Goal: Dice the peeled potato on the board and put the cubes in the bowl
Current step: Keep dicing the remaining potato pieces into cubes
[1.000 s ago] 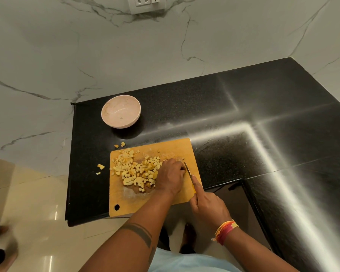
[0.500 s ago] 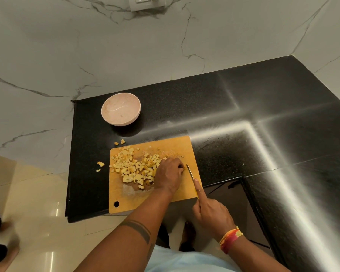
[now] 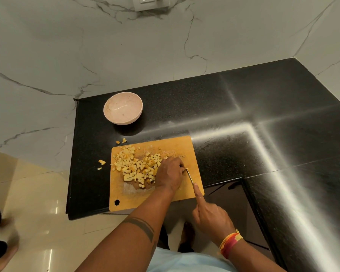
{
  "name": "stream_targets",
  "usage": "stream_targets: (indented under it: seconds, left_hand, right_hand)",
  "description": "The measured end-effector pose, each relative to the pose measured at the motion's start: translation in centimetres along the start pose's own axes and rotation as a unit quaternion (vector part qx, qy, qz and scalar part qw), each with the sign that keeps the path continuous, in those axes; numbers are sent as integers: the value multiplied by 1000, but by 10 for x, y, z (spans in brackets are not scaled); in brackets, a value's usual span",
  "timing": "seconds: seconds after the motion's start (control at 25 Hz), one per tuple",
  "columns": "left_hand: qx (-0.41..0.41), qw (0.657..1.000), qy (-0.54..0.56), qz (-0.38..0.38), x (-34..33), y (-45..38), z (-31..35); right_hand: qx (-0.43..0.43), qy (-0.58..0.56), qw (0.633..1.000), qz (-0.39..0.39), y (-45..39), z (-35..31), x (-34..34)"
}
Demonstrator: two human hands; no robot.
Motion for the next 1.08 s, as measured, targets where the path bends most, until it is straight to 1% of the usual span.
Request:
stream_targets:
  seconds: [0.28, 0.52, 0.76, 0.92, 1.0, 1.08]
  left_hand:
    - [4, 1000, -5, 9, 0, 2, -4]
    - [20, 1000, 0, 16, 2, -1, -6]
    - [20, 999, -16, 20, 1, 0, -6]
    - [10, 999, -17, 32, 3, 0, -9]
    - [-8, 999, -19, 28, 5, 2, -6]
    - [-19, 999, -19, 40, 8, 5, -4]
  right_hand:
    - [20, -8, 999, 32, -12, -10, 14]
    - [11, 10, 1000, 6, -29, -15, 17]
    - [12, -6, 1000, -8, -4, -3, 0]
    - [20, -25, 999, 21, 4, 2, 3]
    - [14, -43, 998, 38, -2, 2, 9]
    - [5, -45, 998, 41, -11, 0, 11]
Point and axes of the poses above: each hand's wrist, its own y-axis away from the middle knuckle, its own x-axis out of the back of the hand, z = x × y, the point moved 8 cm from there along -y, towards the middle knuckle, and after that the axes turned 10 degrees about -z, right-handed, at the moved point
